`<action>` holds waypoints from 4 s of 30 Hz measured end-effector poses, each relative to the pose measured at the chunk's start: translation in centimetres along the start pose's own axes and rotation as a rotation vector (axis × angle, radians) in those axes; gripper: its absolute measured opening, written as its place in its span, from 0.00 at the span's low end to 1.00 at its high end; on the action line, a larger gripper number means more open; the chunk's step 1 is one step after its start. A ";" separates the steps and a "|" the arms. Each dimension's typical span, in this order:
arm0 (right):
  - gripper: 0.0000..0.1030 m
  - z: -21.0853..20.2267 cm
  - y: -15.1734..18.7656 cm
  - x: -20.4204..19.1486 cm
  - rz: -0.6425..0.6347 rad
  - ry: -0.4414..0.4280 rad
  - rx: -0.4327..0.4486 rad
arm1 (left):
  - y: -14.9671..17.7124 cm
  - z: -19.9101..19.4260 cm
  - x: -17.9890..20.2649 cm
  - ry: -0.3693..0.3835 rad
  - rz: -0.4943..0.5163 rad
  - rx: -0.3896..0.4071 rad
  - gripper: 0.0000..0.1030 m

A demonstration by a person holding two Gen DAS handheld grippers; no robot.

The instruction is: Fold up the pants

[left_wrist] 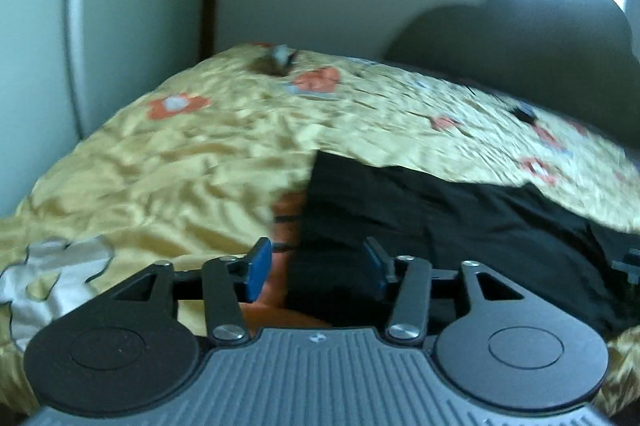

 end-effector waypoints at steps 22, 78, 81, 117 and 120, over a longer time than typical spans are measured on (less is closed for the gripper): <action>0.58 8.9 0.0 -23.8 -0.850 -0.197 -0.127 | 0.1 -0.3 -6.4 0.056 -0.161 -0.034 0.49; 0.67 7.8 3.8 -26.1 -1.070 0.096 0.118 | -5.1 13.2 -3.6 0.483 -0.642 -0.466 0.23; 0.78 9.2 4.7 -26.8 -1.151 0.158 0.141 | -5.3 13.0 -3.6 0.479 -0.658 -0.477 0.22; 0.08 0.4 -0.6 -11.0 -0.335 0.129 0.159 | -9.9 5.1 17.9 0.646 -0.338 -0.488 0.17; 0.08 -1.4 -0.4 -8.5 -0.272 0.142 0.172 | -9.5 4.6 21.6 0.653 -0.278 -0.498 0.17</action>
Point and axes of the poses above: each gripper's, at about its wrist camera, not at the fingertips, and z roughly the way its jaws point, x to its right, y to its underside, the point moved 1 cm from there along z, roughly the way its jaws point, and after that the axes turned 12 degrees about -y, right-handed, at the moved point
